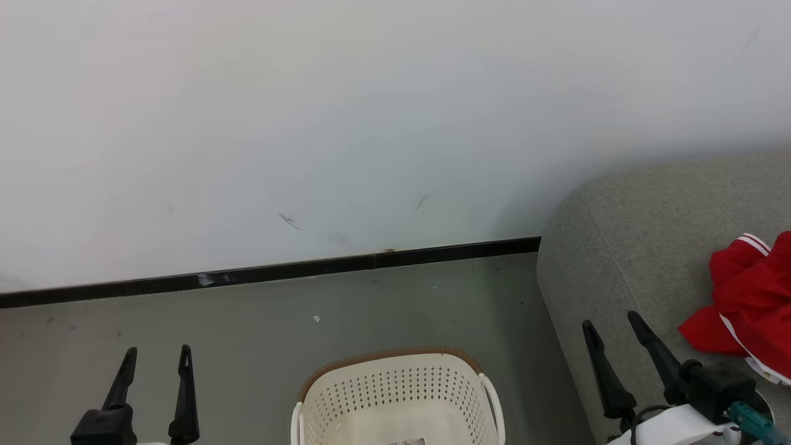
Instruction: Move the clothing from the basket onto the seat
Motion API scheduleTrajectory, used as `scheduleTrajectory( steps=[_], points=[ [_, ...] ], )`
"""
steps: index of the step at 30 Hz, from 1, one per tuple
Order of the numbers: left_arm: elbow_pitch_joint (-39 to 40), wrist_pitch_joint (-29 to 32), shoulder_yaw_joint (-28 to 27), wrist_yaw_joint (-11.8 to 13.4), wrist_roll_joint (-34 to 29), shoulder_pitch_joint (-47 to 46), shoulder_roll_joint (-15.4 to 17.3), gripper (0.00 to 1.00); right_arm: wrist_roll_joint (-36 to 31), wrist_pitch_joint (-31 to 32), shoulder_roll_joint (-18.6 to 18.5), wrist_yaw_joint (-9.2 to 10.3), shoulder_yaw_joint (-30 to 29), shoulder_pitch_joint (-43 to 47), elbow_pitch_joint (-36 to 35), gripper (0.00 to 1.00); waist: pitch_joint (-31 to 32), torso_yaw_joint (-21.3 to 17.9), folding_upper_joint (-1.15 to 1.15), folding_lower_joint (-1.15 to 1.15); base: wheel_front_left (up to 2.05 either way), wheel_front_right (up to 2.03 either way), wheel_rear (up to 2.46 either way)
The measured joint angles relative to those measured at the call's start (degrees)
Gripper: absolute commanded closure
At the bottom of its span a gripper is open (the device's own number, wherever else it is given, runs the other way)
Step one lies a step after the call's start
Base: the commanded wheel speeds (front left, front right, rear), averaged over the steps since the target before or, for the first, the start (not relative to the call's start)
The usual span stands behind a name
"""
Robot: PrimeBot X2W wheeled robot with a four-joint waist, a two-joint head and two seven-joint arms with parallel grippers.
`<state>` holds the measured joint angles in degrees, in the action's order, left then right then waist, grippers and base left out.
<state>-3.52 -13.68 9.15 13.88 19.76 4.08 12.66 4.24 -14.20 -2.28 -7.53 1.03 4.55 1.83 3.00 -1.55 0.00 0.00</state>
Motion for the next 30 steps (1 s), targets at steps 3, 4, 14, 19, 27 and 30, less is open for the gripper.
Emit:
scheduleTrajectory(
  steps=[3,4,14,19,27,30],
  points=[
    [0.0,0.09,0.13,-0.01,-0.01,-0.21,0.1,0.0,0.25,0.0,0.0,0.0,-0.02,0.0,-0.12,0.0,-0.18,0.14,0.0,0.0,0.0,0.0,0.0],
    [0.0,0.09,0.21,-0.01,-0.01,-0.24,0.11,0.0,0.3,0.0,0.0,0.0,-0.03,0.0,-0.14,0.0,-0.24,0.18,0.0,0.0,0.0,0.0,0.0],
    [-0.6,0.51,0.2,-0.44,-0.01,-1.35,0.18,0.0,0.38,0.0,0.0,0.01,-0.02,-0.01,-0.93,0.0,-0.48,0.29,0.0,0.0,0.0,0.0,0.0],
    [-2.82,0.51,0.91,-0.44,-0.02,-0.08,-1.4,1.0,0.4,0.09,0.51,0.01,0.05,0.56,1.32,1.0,-0.5,0.3,0.0,0.0,0.0,0.0,0.0],
    [-4.0,1.11,0.84,-0.83,2.2,1.2,-2.98,1.0,2.5,0.09,0.7,0.01,0.98,2.31,2.24,1.0,-0.58,0.27,0.0,0.0,0.0,0.0,0.0],
    [-4.01,1.92,0.42,-1.22,4.08,1.19,-3.16,1.0,4.45,0.09,0.71,0.01,1.66,2.5,1.78,1.0,-0.66,0.26,0.0,0.0,0.0,0.0,0.0]
  ],
)
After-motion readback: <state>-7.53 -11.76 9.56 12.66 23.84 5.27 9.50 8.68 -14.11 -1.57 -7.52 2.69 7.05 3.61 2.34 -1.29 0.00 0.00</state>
